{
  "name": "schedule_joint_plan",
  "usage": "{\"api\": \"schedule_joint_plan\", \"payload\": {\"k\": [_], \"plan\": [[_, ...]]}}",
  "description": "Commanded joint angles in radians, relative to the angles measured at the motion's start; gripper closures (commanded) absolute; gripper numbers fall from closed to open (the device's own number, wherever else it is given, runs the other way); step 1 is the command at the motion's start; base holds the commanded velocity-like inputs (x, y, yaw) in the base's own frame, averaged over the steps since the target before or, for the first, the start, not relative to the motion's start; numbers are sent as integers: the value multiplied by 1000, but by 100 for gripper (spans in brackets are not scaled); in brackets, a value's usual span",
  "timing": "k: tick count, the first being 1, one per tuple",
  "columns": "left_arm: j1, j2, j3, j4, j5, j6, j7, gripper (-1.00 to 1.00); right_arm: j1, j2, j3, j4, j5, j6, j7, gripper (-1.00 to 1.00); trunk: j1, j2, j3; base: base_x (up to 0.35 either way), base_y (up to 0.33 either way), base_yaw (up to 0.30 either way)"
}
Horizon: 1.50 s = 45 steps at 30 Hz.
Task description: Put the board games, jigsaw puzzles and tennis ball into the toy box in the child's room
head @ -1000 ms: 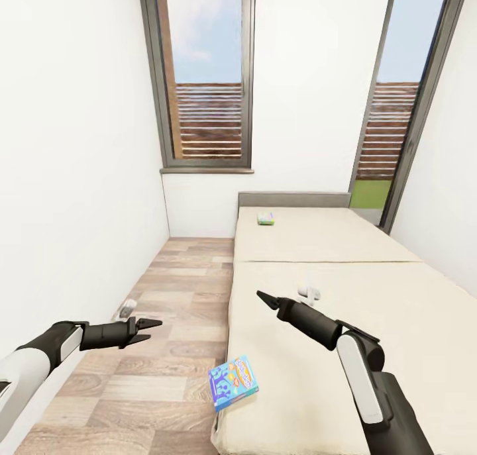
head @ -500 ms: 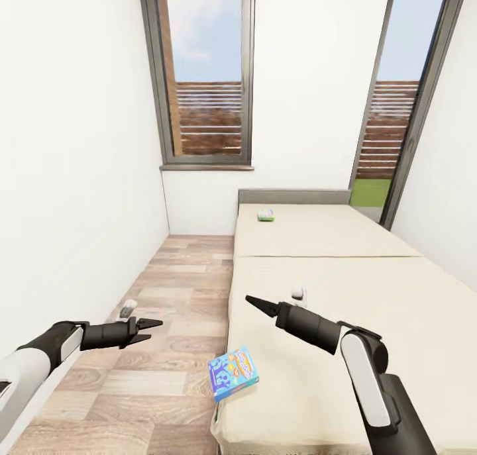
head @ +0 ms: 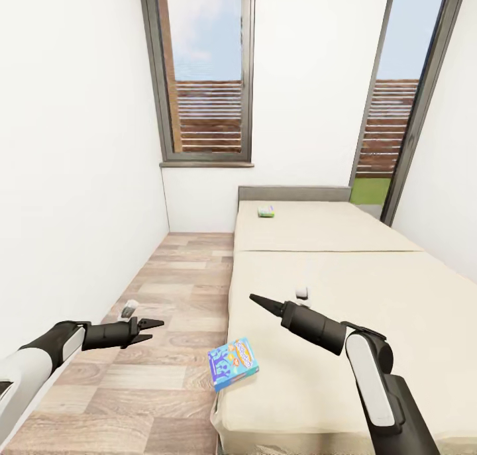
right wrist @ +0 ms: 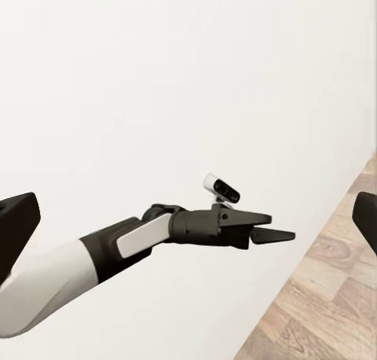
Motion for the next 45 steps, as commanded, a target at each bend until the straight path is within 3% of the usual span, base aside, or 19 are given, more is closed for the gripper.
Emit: {"api": "schedule_joint_plan", "payload": {"k": [1,10,45], "plan": [[-1,0,-3,0,7,10,-1,-100,-1,1,-6,0,2,5,6,-100,4,-8,-4,0,0,0],[-1,-2,-5,-1,7,-16,10,-100,-1,0,-21,2,2,4,10,-100,38,-71,-32,0,0,0],[-1,-19,-5,-1,7,-27,-3,-100,0,3,-22,3,3,-6,8,-100,38,-71,-32,0,-51,0]]}}
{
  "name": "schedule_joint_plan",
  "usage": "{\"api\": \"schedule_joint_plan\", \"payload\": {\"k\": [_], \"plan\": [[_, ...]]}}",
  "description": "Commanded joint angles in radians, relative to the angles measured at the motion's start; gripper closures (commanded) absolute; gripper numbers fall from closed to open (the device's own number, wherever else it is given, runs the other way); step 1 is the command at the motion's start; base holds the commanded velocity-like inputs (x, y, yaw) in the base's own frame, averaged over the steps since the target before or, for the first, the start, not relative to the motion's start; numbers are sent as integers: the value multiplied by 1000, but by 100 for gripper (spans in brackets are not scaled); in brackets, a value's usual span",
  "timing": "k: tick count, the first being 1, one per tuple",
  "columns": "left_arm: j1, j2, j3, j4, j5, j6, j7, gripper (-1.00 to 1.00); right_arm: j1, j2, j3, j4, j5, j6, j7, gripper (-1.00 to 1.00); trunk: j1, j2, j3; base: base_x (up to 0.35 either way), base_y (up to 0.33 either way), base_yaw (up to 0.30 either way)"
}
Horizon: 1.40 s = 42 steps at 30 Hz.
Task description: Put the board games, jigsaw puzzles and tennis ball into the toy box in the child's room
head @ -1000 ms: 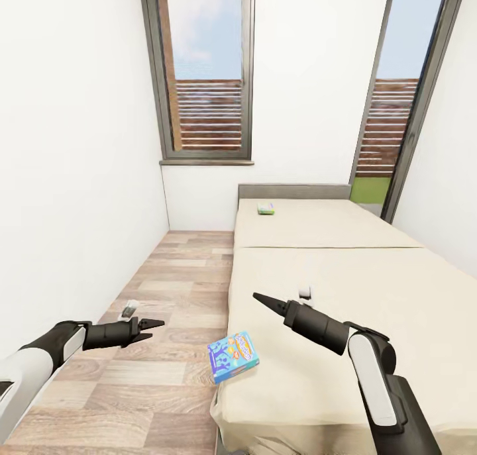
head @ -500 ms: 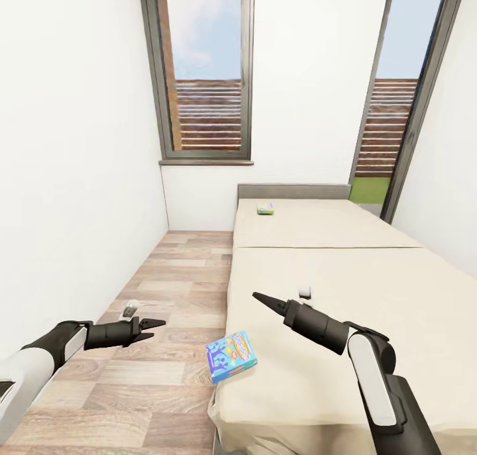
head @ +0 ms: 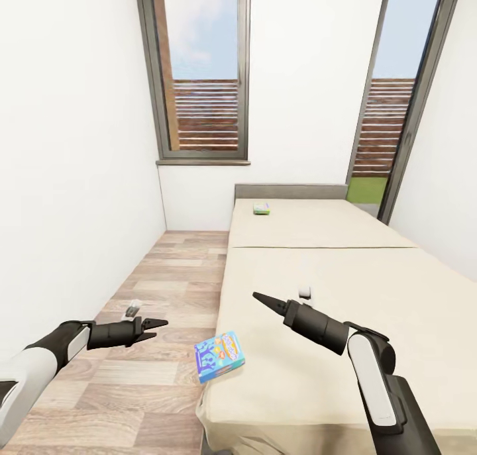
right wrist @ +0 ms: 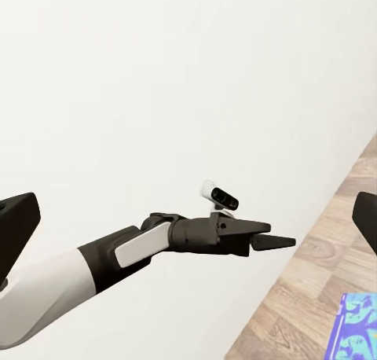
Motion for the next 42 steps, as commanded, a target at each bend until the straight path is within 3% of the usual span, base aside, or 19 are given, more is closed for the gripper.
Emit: {"api": "schedule_joint_plan", "payload": {"k": [1,42], "plan": [[0,0,-4,0,7,10,-2,-100,-1,1,-2,0,3,5,5,-100,0,0,-1,0,-12,0],[0,-3,-5,0,6,10,-2,-100,0,9,1,7,14,2,-3,-100,0,0,-1,-50,-42,0]]}}
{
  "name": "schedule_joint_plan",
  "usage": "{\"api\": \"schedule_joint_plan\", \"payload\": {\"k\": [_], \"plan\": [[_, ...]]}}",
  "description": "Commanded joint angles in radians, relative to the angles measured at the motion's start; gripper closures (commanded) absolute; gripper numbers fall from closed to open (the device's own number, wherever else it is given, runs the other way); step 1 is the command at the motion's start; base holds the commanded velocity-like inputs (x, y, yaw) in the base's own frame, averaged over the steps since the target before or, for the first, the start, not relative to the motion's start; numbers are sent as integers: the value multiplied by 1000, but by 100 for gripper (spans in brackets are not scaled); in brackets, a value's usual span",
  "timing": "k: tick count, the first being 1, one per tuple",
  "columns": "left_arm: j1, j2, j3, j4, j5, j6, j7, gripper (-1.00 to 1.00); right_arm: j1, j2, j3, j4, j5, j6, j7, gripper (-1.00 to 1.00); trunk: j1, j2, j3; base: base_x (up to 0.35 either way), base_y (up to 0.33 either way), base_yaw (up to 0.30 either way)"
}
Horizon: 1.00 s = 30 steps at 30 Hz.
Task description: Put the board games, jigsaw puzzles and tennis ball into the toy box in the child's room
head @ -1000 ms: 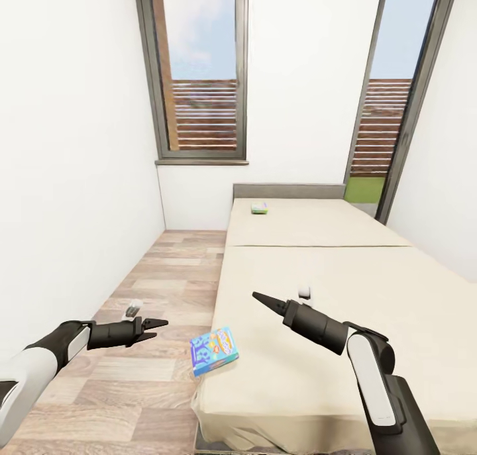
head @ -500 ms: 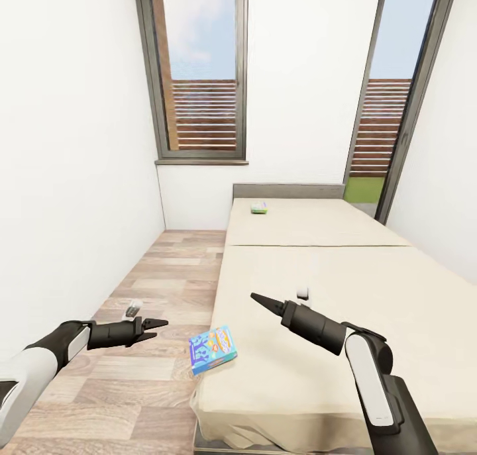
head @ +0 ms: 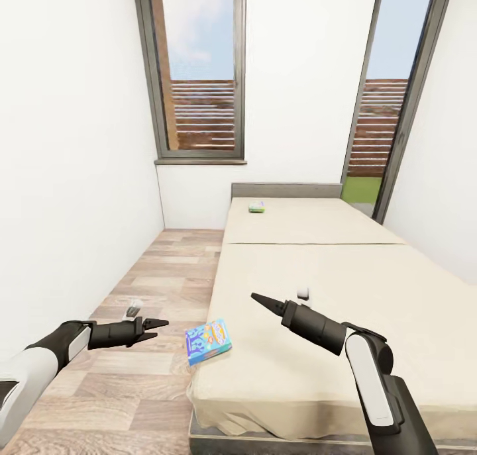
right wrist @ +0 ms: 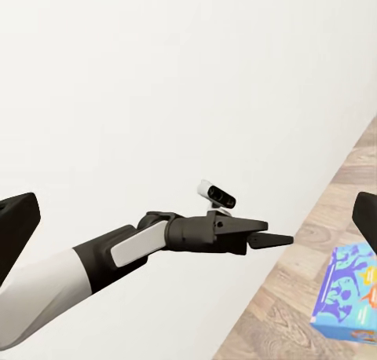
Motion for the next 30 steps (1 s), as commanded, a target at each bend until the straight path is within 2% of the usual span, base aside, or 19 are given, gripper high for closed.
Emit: {"api": "schedule_joint_plan", "payload": {"k": [1,9,18,30], "plan": [[0,0,-4,0,6,10,-2,-100,-1,1,-3,0,3,5,5,-100,0,0,-1,-19,-17,0],[0,-3,-4,0,6,10,-2,-100,-1,2,-3,0,3,5,6,-100,0,0,-1,-7,-20,0],[0,-10,-4,0,5,10,-1,-100,-1,2,-3,1,4,5,6,-100,0,0,-1,-1,-141,0],[0,-12,-4,0,5,10,-2,-100,-1,2,-3,2,5,5,6,-100,0,0,-1,0,-18,0]]}}
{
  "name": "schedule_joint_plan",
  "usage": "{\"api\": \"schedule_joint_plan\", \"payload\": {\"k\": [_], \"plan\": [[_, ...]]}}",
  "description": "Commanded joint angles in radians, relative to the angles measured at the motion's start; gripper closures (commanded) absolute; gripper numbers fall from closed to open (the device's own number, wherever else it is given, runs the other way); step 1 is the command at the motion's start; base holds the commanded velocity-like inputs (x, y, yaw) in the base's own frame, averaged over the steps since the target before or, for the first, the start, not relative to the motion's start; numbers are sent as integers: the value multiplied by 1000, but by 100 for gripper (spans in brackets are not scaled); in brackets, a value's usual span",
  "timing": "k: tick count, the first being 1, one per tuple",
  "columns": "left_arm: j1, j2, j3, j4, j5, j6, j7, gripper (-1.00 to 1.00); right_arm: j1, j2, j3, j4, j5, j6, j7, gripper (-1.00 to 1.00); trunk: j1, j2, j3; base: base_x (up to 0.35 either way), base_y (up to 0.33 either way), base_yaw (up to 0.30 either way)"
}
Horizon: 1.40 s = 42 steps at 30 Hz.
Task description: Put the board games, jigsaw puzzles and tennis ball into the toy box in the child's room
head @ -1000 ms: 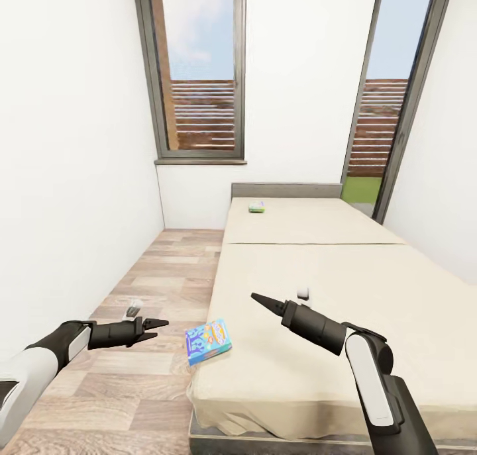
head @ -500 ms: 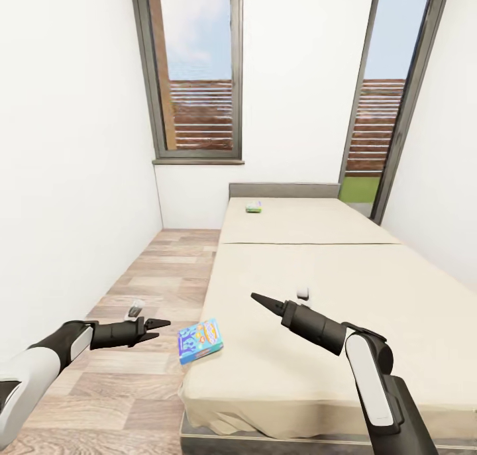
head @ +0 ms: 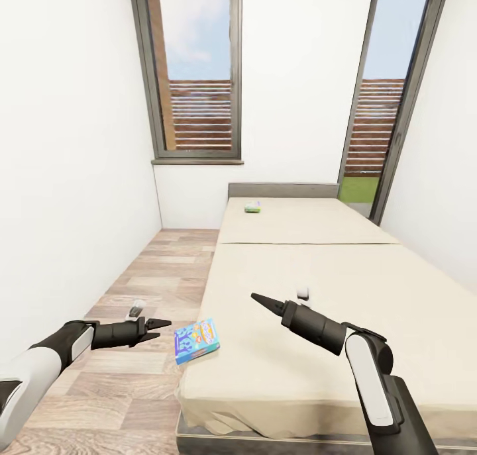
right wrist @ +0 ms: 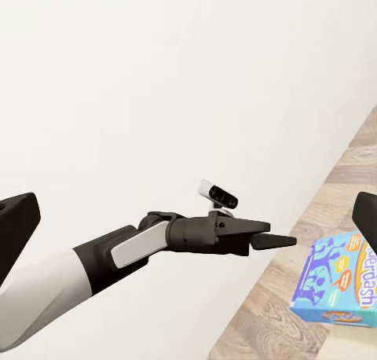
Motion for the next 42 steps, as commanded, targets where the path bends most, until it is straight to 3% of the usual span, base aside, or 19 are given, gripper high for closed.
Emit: {"api": "schedule_joint_plan", "payload": {"k": [1,32,42], "plan": [[0,0,-4,0,7,10,-2,-100,-1,1,-2,0,3,5,5,-100,0,0,-1,0,-2,0],[0,3,-7,-2,8,10,-8,-100,-1,0,-3,0,3,5,5,-100,0,0,-1,0,0,0],[0,2,-7,-2,7,10,-8,-100,-1,0,-3,0,3,5,6,-100,31,-57,-34,0,0,0]]}}
